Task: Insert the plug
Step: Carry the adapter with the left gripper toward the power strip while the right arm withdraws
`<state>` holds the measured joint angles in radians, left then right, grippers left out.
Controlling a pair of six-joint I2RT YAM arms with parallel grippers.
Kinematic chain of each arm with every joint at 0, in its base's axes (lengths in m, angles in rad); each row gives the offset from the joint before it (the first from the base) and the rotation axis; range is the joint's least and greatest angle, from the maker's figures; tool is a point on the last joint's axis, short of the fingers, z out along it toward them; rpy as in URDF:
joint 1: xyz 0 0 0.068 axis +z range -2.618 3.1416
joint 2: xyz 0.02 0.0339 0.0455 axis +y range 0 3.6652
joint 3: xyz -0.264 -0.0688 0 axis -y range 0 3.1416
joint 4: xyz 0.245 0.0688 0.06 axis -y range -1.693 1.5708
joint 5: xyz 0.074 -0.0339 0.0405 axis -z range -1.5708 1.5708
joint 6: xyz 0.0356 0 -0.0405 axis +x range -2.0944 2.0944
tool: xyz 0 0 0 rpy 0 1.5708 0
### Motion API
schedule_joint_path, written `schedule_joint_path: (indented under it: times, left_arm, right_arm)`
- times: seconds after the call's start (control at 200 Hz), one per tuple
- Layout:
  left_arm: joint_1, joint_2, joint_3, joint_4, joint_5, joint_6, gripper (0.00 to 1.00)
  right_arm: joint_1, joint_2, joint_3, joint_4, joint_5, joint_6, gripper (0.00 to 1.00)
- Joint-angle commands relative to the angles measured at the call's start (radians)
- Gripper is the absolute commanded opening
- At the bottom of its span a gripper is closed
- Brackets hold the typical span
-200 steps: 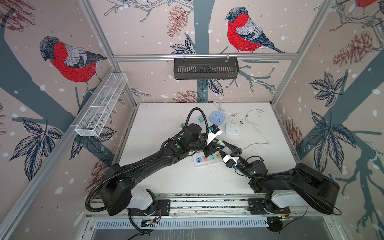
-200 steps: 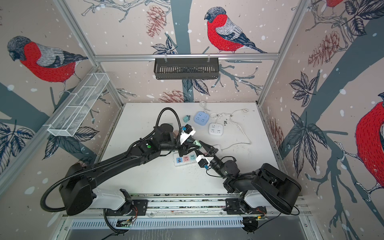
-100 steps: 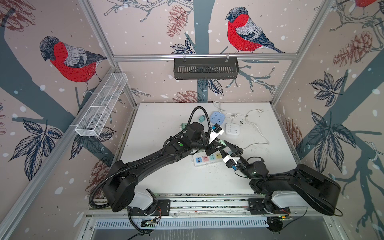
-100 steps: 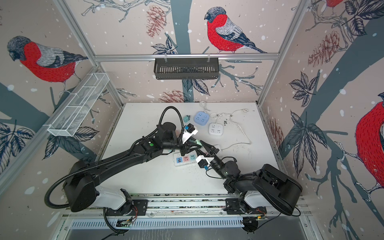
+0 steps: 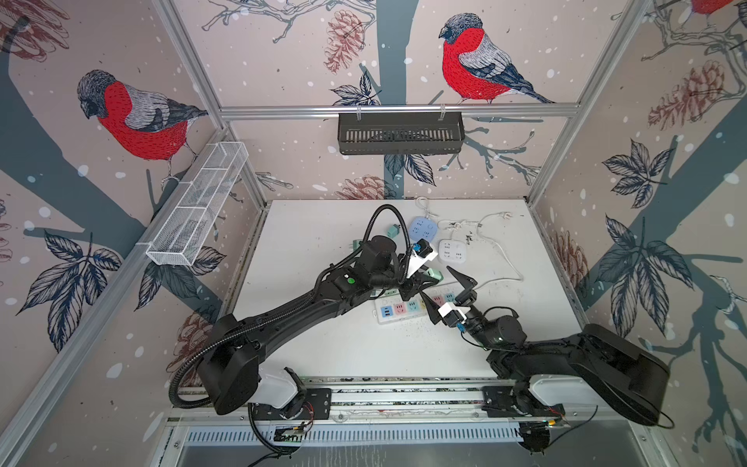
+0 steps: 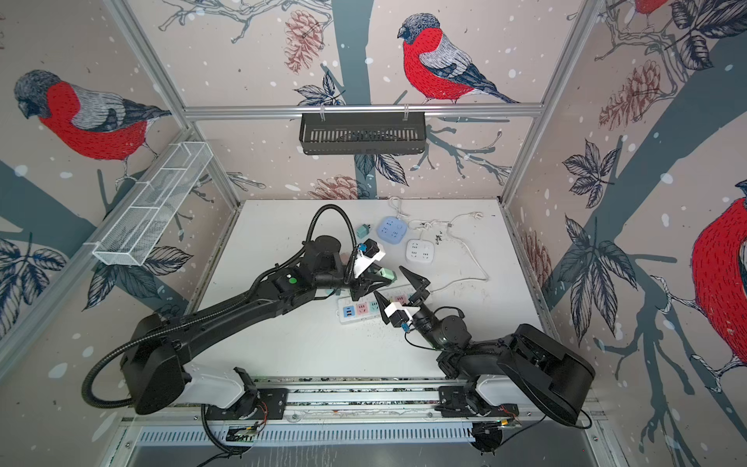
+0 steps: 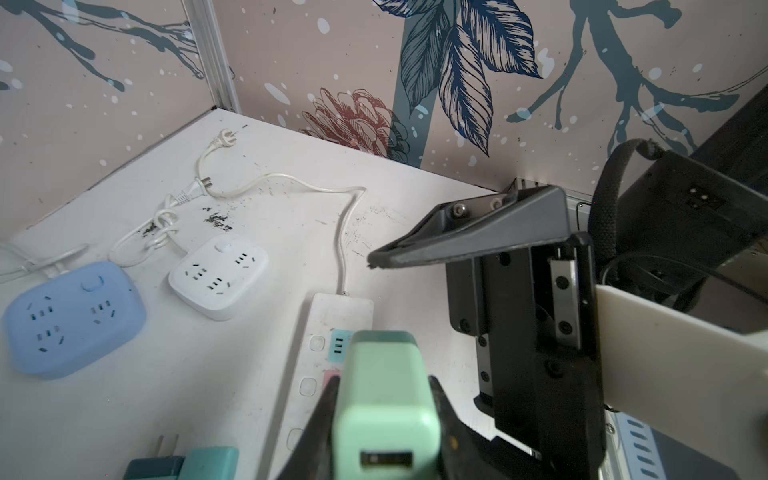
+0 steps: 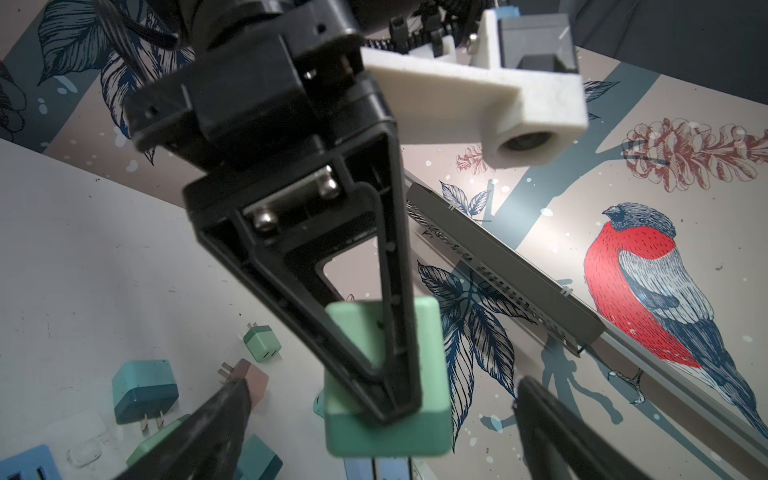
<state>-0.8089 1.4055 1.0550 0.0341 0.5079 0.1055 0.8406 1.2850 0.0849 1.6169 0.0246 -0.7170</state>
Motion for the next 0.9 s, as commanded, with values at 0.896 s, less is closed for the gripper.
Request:
schedule_joint_path:
  times: [0.896]
  left_arm:
    - [0.027,0.064,0.143,-0.257,-0.218,0.333,0.0]
  right_arm:
    - [-0.699,-0.404,0.062,-0.735,0.278,1.177,1.0]
